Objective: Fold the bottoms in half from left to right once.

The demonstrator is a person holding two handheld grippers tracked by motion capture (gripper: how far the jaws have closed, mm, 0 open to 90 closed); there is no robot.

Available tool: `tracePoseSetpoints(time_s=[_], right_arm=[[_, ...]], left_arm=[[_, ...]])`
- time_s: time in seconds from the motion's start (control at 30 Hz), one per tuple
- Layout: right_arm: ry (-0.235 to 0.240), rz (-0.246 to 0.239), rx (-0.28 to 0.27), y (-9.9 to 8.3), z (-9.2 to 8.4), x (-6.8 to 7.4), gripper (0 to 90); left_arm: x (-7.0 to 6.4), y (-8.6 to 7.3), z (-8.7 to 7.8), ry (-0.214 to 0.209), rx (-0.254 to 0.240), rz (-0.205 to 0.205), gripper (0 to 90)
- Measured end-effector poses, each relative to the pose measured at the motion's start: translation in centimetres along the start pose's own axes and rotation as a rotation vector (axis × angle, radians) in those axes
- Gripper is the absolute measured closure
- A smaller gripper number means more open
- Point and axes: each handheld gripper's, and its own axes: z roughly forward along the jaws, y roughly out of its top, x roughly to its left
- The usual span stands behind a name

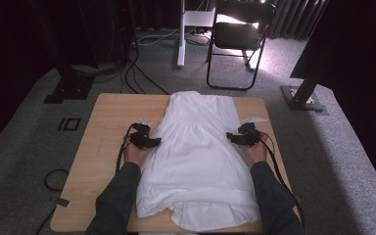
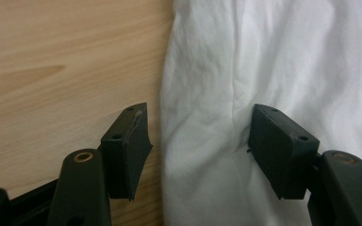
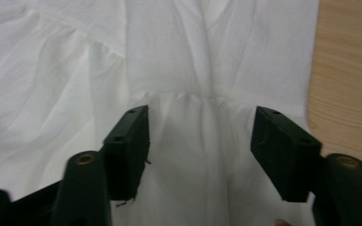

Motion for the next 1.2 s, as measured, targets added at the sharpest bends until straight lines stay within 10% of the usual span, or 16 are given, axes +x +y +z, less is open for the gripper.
tracePoseSetpoints(time_s=[0.07,0.23,0.33,0.47,0.6,0.73,0.9,1.2], right_arm=[[-0.041,-0.015,0.061,0.1,0.7,-0.4,74.2],[-0.177,0.052,0.016,0.4,-1.0,-2.1,90.0],[-0.182,0.124,-0.01,0.4,-2.1,-3.2,88.0],[0.03,0.081,-0.07,0.7,-2.2,-1.4,54.3],[0.028,-0.022,-0.01,1.2,-0.2,1.2,38.8],[-0.145,-0.092,0.1,1.0,1.6,1.7,81.4],[-0.276,0.032,-0.001,1.5,-0.7,-1.1,88.5],[-0.193,0.085,0.083,-1.9,0.9,-2.5,86.0]], left_arm=[[-0.1,0.0,-0.2,-0.012,0.006,0.022,53.1],[-0.3,-0.2,-0.4,-0.046,0.015,0.05,82.8],[-0.4,-0.2,-0.4,-0.05,0.013,0.049,84.3],[-0.3,-0.2,-0.2,-0.054,0.007,0.039,81.9],[-0.3,-0.3,-0.3,-0.051,0.003,0.035,81.0],[-0.2,-0.4,-0.3,-0.06,-0.002,0.035,84.2],[-0.3,-0.7,-0.6,-0.037,-0.004,0.063,88.2],[0.3,-3.3,-2.8,-0.008,-0.025,0.096,88.9]])
